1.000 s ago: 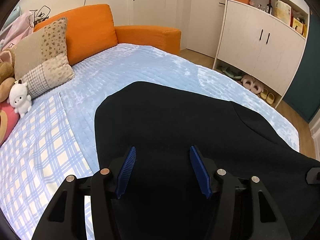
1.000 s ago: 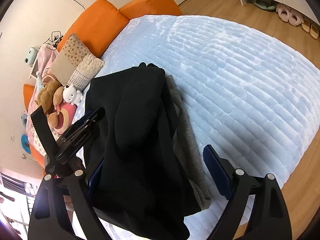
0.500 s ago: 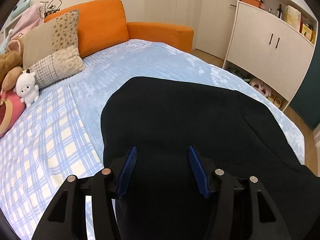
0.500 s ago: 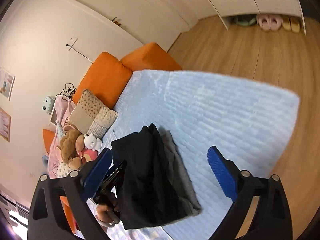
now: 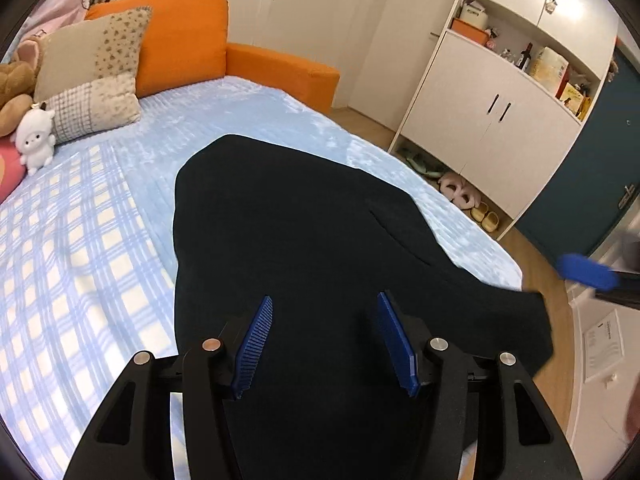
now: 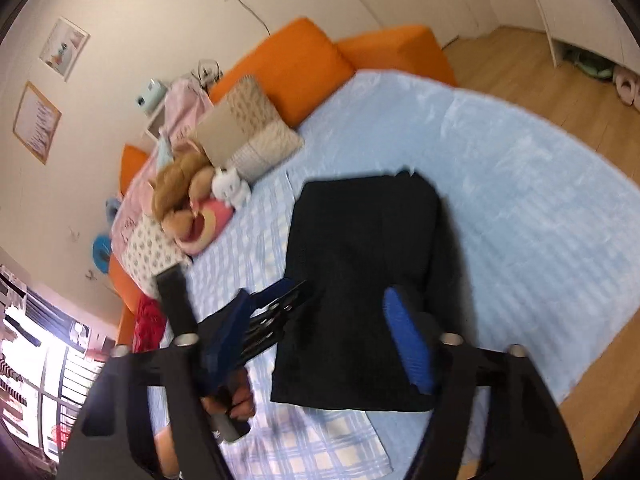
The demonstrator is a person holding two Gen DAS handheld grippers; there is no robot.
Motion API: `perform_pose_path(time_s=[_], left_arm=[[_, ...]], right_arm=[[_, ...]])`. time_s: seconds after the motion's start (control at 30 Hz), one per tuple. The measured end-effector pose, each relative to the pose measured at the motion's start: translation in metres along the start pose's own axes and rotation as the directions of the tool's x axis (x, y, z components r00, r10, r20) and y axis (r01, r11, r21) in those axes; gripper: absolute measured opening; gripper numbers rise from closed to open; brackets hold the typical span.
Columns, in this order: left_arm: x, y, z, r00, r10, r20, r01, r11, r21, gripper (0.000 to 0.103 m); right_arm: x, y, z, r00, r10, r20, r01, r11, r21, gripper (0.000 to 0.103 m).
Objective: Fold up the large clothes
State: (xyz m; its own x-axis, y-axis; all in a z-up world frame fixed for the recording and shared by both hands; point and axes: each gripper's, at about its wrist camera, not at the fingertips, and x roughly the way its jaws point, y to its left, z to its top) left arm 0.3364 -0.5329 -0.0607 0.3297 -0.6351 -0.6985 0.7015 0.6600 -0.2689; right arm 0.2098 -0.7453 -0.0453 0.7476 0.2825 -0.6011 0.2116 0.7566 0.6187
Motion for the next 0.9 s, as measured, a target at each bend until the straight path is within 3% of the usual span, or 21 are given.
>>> perform_pose_path(time_s=[0.17,0.33,0.5,0.63,0.67,0.7,0.73,0.8,0.9], left_arm=[[-0.028,-0.013,-0.034,0.994,0.067,0.085,-0.068,0.998,0.013,0.058],[-0.004,-0.011,-0.061,0.998,0.064,-0.009,-0.063,0.998,0.012,0.058],[0.002,-0.013,-0.072,0.997,0.073,0.023,-0.073,0.997,0.027,0.059],[-0.004,-0.023,-0.073,0.993,0.106,0.045,-0.109,0.991,0.071,0.057],[-0.009,-0.024,-0.073,0.994,0.099,0.049,-0.102,0.992,0.067,0.057],[-0.011,-0.024,-0.072,0.995,0.086,0.050,-0.089,0.994,0.057,0.057],[-0.015,-0.024,-0.073,0.997,0.062,0.049,-0.064,0.997,0.043,0.058],[-0.019,-0.024,-0.074,0.998,0.042,0.049,-0.043,0.998,0.034,0.058],[-0.023,-0.031,-0.079,0.997,0.034,0.064,-0.038,0.998,0.055,0.059]], right_arm=[[0.039,-0.016,-0.026,0.996,-0.059,-0.065,0.059,0.998,0.008,0.053],[0.058,-0.046,-0.051,0.992,-0.082,-0.098,0.086,0.995,0.042,0.051],[0.070,-0.063,-0.063,0.993,-0.084,-0.087,0.089,0.994,0.062,0.051],[0.065,-0.058,-0.050,0.990,-0.089,-0.109,0.095,0.994,0.051,0.051],[0.060,-0.053,-0.043,0.989,-0.105,-0.102,0.108,0.994,0.028,0.058],[0.055,-0.047,-0.036,0.989,-0.120,-0.086,0.121,0.993,0.004,0.081],[0.048,-0.041,-0.024,0.987,-0.153,-0.051,0.152,0.988,-0.020,0.093],[0.041,-0.037,-0.002,0.979,-0.202,0.008,0.202,0.979,-0.034,0.098],[0.054,-0.044,0.033,0.974,-0.226,0.006,0.226,0.974,-0.015,0.097]])
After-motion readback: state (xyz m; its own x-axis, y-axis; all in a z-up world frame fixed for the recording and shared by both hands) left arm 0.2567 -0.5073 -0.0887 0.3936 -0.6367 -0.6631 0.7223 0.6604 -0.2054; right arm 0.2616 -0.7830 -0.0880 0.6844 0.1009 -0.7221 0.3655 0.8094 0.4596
